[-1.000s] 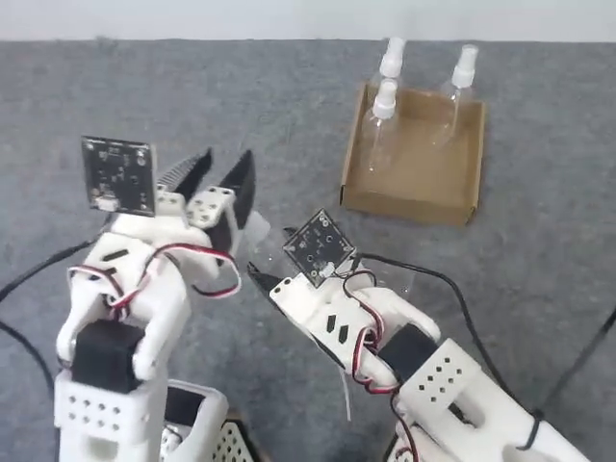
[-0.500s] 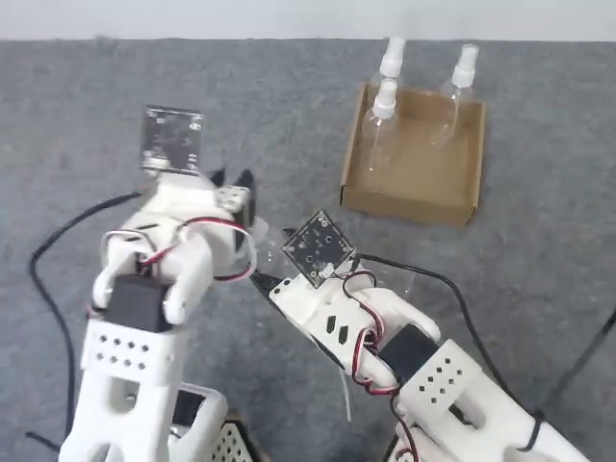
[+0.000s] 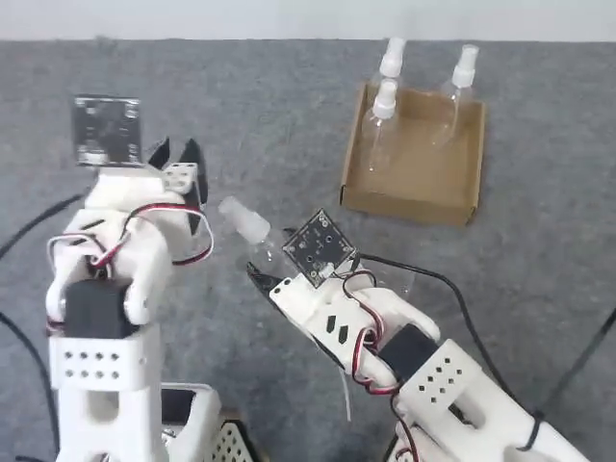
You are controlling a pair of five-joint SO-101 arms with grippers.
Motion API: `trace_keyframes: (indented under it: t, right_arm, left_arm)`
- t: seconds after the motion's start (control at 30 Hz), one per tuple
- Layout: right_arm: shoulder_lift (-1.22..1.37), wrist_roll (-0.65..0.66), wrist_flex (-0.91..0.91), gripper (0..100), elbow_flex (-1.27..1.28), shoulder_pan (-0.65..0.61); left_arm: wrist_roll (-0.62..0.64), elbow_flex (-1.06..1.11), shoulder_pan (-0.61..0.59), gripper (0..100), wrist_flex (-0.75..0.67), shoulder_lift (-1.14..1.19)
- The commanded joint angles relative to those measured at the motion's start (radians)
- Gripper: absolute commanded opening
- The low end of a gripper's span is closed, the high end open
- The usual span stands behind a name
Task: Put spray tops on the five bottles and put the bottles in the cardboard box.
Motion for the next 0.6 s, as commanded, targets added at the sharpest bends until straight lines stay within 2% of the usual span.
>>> trace_keyframes:
  t: [0.0, 0.1, 0.33, 0.47, 0.57]
  right_arm:
    - [-0.041, -0.011, -0.027, 0.6, -0.012, 0.012]
    - [-0.041, -0.011, -0.027, 0.6, -0.012, 0.012]
    - [-0.041, -0.011, -0.022, 0.6, -0.012, 0.012]
    - [-0.041, -0.011, -0.021, 0.6, -0.012, 0.013]
    - [-0.041, -0.008, -0.019, 0.6, -0.012, 0.015]
  left_arm:
    - [-0.054, 0.105, 0.028, 8, -0.018, -0.003]
    - [-0.052, 0.170, 0.081, 8, -0.054, -0.003]
    - [-0.052, 0.173, 0.186, 8, -0.058, -0.003]
    - [-0.057, 0.133, 0.170, 8, -0.049, -0.006]
    - [-0.052, 0.067, 0.095, 9, -0.029, -0.048]
